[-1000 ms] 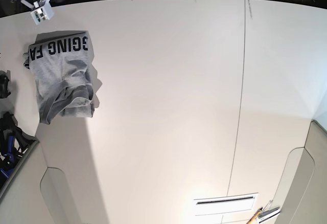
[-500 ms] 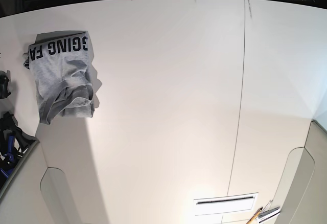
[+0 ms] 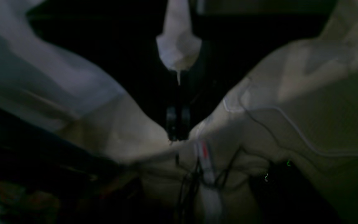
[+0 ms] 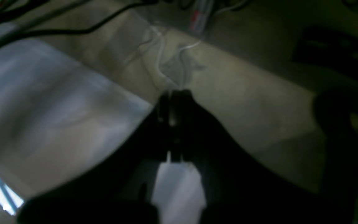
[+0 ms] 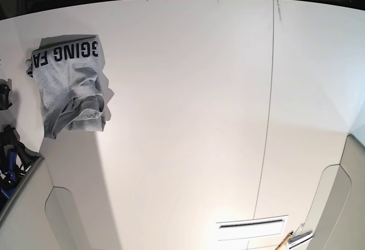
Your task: Fold the T-shirt properly
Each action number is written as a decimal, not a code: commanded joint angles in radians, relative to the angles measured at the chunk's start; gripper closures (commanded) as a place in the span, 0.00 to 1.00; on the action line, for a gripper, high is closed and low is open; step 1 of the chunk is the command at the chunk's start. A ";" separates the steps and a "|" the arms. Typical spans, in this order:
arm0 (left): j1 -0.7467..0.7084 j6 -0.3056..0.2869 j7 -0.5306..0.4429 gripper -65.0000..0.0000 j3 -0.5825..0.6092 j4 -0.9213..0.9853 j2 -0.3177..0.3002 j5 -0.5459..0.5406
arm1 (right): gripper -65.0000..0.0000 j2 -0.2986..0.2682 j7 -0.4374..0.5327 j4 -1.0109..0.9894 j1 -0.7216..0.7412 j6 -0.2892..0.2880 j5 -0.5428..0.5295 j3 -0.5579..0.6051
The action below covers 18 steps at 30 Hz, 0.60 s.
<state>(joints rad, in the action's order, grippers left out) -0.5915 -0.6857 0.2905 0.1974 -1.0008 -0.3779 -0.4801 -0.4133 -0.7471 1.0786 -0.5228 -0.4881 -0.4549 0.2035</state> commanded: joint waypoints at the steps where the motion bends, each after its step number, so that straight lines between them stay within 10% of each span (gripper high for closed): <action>1: 0.011 -0.012 -0.006 1.00 0.005 0.022 0.020 0.005 | 1.00 -0.006 0.000 -0.047 0.029 0.018 0.003 0.026; 11: 0.182 -0.012 -0.045 1.00 0.005 0.231 0.163 0.062 | 1.00 0.077 0.118 -0.331 0.248 0.077 0.003 0.200; 16: 0.221 -0.002 -0.108 1.00 0.005 0.270 0.164 0.184 | 1.00 0.139 0.230 -0.332 0.259 0.232 0.007 0.200; 18: 0.232 0.097 -0.108 1.00 0.005 0.274 0.164 0.235 | 1.00 0.158 0.317 -0.332 0.262 0.280 0.007 0.200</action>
<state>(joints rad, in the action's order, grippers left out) -0.3542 -0.5751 0.1894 0.2035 -0.7231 -0.2096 -0.2340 -0.2485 -0.4202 0.7441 -0.2600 -0.2024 -0.4473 0.4038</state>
